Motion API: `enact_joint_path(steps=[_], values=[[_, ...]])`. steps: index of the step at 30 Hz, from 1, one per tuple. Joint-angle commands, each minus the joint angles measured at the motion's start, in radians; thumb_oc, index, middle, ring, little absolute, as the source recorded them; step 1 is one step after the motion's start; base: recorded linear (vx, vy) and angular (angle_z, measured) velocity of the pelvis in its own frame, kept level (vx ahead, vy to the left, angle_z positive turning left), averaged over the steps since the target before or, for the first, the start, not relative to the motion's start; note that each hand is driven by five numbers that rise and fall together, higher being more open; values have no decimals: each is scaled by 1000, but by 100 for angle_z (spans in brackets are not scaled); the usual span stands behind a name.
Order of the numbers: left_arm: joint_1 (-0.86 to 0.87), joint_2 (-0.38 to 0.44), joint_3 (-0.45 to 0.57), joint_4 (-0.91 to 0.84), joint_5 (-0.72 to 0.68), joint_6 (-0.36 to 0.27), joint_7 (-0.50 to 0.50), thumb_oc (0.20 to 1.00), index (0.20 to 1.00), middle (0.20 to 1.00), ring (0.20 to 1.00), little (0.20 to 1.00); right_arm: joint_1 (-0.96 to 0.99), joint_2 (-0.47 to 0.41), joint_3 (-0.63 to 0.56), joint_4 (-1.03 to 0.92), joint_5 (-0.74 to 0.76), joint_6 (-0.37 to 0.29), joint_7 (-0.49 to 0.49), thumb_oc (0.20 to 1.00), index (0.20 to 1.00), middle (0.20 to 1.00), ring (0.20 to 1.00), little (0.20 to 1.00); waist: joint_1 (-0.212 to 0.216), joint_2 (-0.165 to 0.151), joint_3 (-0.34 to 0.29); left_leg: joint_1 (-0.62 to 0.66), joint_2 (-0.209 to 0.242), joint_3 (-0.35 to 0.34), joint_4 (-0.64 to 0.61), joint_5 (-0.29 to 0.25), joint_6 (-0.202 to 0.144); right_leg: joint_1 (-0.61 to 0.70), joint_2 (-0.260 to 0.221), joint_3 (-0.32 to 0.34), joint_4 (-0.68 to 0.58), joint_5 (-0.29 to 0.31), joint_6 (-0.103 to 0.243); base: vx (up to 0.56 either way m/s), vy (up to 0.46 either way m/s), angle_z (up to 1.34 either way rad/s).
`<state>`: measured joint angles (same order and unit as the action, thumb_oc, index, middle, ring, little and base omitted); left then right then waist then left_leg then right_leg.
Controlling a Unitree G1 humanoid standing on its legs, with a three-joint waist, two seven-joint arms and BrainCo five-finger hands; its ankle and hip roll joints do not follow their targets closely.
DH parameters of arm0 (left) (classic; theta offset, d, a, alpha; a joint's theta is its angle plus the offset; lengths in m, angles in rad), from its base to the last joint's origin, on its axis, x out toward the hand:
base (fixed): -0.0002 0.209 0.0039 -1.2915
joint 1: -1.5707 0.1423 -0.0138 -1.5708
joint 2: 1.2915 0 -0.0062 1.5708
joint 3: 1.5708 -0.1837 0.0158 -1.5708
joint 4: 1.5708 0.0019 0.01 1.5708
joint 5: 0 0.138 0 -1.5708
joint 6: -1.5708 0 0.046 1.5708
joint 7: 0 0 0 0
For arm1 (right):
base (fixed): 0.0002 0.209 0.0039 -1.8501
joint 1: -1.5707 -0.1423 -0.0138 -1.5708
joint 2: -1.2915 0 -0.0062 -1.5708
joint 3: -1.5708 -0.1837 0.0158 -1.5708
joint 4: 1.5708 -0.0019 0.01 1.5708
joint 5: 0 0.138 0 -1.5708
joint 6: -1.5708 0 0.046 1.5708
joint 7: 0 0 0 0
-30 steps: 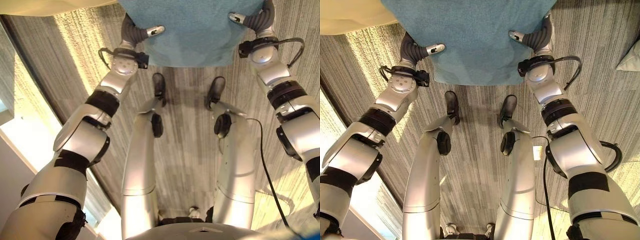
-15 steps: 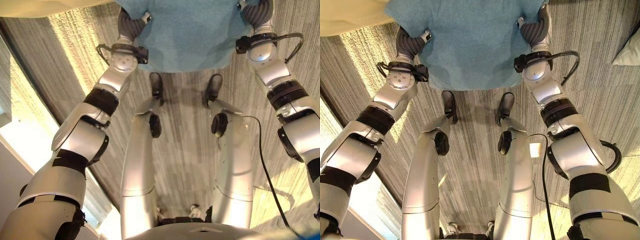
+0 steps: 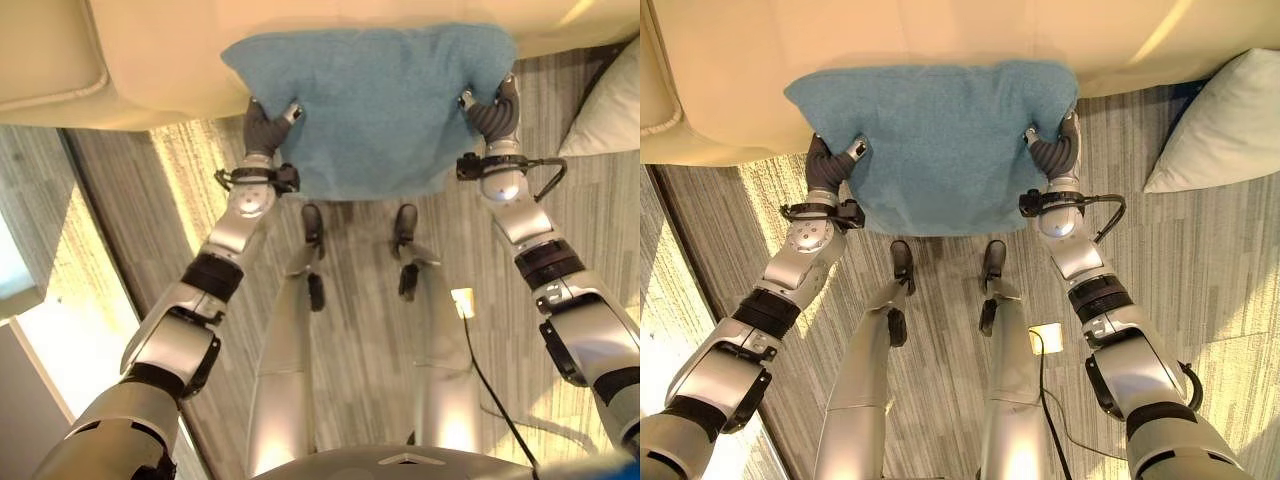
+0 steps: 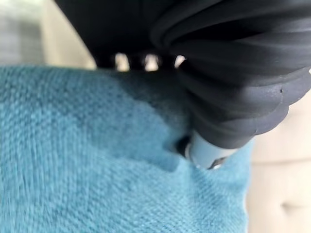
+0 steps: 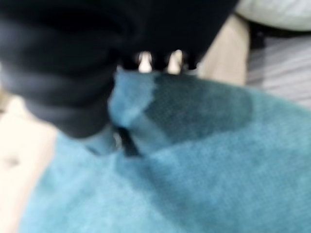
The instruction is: Pick up all the scattered cushions and arrange them neatly on the sofa.
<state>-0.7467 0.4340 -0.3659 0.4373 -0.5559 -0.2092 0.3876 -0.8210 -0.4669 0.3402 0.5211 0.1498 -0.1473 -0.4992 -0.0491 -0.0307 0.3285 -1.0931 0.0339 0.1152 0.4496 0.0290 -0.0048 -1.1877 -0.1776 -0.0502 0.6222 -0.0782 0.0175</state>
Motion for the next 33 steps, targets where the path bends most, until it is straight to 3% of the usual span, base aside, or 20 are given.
enact_joint_path(steps=[1, 6, 7, 9, 11, 14, 21, 24, 28, 33], values=[[14, -85, -8, -120, 62, -121, -94, 200, 200, 200, 200, 200, 24, 51, 55, -118, -77, -95, 66, 200, 200, 200, 200, 200, -8, 40, -93, 78, 51, -133, -55, -76, -83, 170, -20, -23, -174, 46, 97, -9, -4, 6], [156, -90, 12, -180, 86, -130, -114, 200, 200, 200, 200, 200, 188, 65, 15, -196, -89, -105, 108, 200, 200, 200, 200, 200, -10, 31, -124, 260, 44, -134, -147, -62, -91, 354, -29, -51, -279, 72, 102, 4, 5, 5], [186, -80, 15, -199, 105, -128, -123, 200, 200, 200, 200, 200, 223, 64, 1, -211, -87, -109, 119, 200, 200, 200, 200, 200, -12, 27, -124, 283, 39, -129, -164, -31, -87, 386, -36, -63, -310, 103, 97, 41, 32, 5], [295, -65, 41, -250, 127, -127, -148, 200, 200, 200, 200, 200, 335, 72, -24, -263, -60, -124, 169, 200, 200, 200, 200, 200, -7, 21, -147, 406, 39, -125, -217, -30, -86, 512, -45, -79, -371, 110, 104, 110, 38, 7], [333, -61, 53, -271, 129, -126, -156, 200, 200, 200, 200, 200, 367, 73, -31, -279, -58, -124, 182, 200, 200, 200, 200, 200, -4, 19, -148, 448, 42, -124, -229, -30, -87, 562, -48, -85, -388, 110, 105, 101, 34, 3], [453, -51, 79, -306, 138, -122, -194, 200, 200, 200, 200, 200, 468, 60, -49, -317, -58, -125, 241, 200, 200, 200, 200, 200, 7, 11, -164, 603, 47, -118, -263, -42, -81, 722, -52, -103, -433, 107, 113, 151, 56, 9], [557, -44, 110, -295, 136, -96, -235, 200, 200, 200, 200, 200, 546, 69, -86, -310, -6, -109, 301, 200, 200, 200, 200, 200, 16, -2, -196, 783, 49, -101, -294, -70, -70, 919, -54, -115, -509, 112, 127, 123, 88, 2], [612, -37, 139, -302, 154, -79, -260, 200, 200, 200, 200, 200, 603, 71, -123, -314, 1, -91, 343, 200, 200, 200, 200, 200, 27, -14, -229, 900, 33, -75, -297, -118, -51, 1036, -65, -113, -539, 123, 149, 133, 186, -11], [630, -38, 149, -298, 156, -68, -266, 200, 200, 200, 200, 200, 617, 79, -137, -314, 4, -83, 359, 200, 200, 200, 200, 200, 31, -20, -247, 959, 12, -58, -297, -150, -30, 1071, -88, -102, -526, 151, 171, 111, 189, -13], [651, -27, 160, -303, 168, -52, -286, 200, 200, 200, 200, 200, 629, 86, -142, -326, -7, -69, 392, 200, 200, 200, 200, 200, 30, -11, -230, 1020, -32, -36, -305, -172, 23, 1029, -123, -42, -378, 289, 203, 10, 186, -23]])
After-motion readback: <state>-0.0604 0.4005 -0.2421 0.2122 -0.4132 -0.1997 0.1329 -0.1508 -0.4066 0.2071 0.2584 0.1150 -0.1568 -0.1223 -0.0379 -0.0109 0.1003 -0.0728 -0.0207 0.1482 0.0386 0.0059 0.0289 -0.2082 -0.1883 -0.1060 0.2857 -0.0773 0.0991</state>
